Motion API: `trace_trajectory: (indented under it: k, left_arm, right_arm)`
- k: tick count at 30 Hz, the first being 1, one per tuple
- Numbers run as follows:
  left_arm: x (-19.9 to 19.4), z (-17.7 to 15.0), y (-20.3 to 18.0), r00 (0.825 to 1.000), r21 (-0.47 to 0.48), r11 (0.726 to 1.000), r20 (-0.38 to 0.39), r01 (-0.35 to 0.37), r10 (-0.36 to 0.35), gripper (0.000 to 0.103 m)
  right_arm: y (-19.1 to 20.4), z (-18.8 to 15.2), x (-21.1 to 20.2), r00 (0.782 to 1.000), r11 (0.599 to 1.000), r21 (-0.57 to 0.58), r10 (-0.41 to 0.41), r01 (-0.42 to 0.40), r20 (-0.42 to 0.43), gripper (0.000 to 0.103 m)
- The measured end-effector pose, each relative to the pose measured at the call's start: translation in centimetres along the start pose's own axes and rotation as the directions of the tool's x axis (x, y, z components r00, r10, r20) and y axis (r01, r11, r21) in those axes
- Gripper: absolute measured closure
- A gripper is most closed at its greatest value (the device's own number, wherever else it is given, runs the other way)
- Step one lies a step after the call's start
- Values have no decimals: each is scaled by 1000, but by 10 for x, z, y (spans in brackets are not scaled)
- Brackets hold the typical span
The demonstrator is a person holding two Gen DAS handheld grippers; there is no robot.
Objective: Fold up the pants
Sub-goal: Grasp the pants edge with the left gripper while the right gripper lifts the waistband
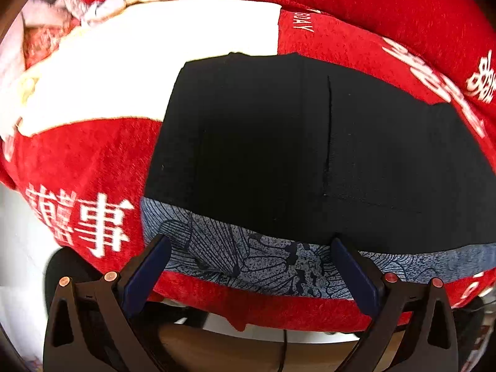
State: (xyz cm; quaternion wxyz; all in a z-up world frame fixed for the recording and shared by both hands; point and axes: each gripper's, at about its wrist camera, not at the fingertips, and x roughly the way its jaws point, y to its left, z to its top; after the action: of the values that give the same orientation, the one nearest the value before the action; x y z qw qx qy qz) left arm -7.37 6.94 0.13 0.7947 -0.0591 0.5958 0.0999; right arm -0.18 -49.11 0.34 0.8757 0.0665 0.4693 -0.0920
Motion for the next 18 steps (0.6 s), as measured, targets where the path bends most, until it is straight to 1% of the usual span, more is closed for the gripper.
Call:
trace_trajectory:
  k: [2,3,4,5,6,7,8,9,11,12,14,15,16,18]
  left_arm:
    - [-6,2,-11,999,18,999,14,-42,42,0]
    - [-9,3,-16,999,27,999,22,-32,31,0]
    - [-14,5,-25,1000,41,999,25,-10,9,0]
    - [-18,6,-31,999,50,999,32,-8,6,0]
    - [-27,1,-33,999,61,998,46,-7,5,0]
    - [-33,1,-43,998,81,997,58,1,-6,0]
    - [-36,3,-54,998,101,995,58,14,-20,0]
    - [-36,5,-68,998,120,992,49,32,-38,0]
    - [-36,8,-103,996,160,983,15,88,-92,0]
    - [-34,8,-122,993,182,976,-6,116,-117,0]
    - [-34,5,-178,984,260,949,-52,180,-173,0]
    - [-35,2,-206,980,306,931,-66,199,-187,0]
    - [-37,-3,-242,977,363,907,-74,212,-199,0]
    - [-40,-10,-294,976,430,876,-78,219,-205,0]
  right_arm:
    - [-33,-1,1,1000,998,54,-10,10,7,0]
    - [-45,-2,2,1000,997,81,-13,12,10,0]
    - [-61,-4,1,1000,992,126,-26,25,7,0]
    - [-75,-5,0,999,983,175,-47,48,-7,0]
    - [-87,-7,-4,997,971,227,-71,76,-27,0]
    - [-97,-11,-10,996,956,278,-84,91,-36,0]
    - [-110,-21,-24,998,938,341,-62,59,-2,0]
    - [-115,-30,-35,999,927,373,-37,22,31,0]
    - [-120,-54,-53,998,916,401,2,-30,69,0]
    - [-118,-63,-57,998,919,393,13,-37,64,0]
    - [-116,-85,-59,999,929,367,30,-42,40,0]
    - [-118,-93,-59,999,931,363,35,-45,33,0]
    - [-120,-101,-59,999,930,363,42,-50,31,0]
    - [-122,-110,-54,998,927,371,57,-63,25,0]
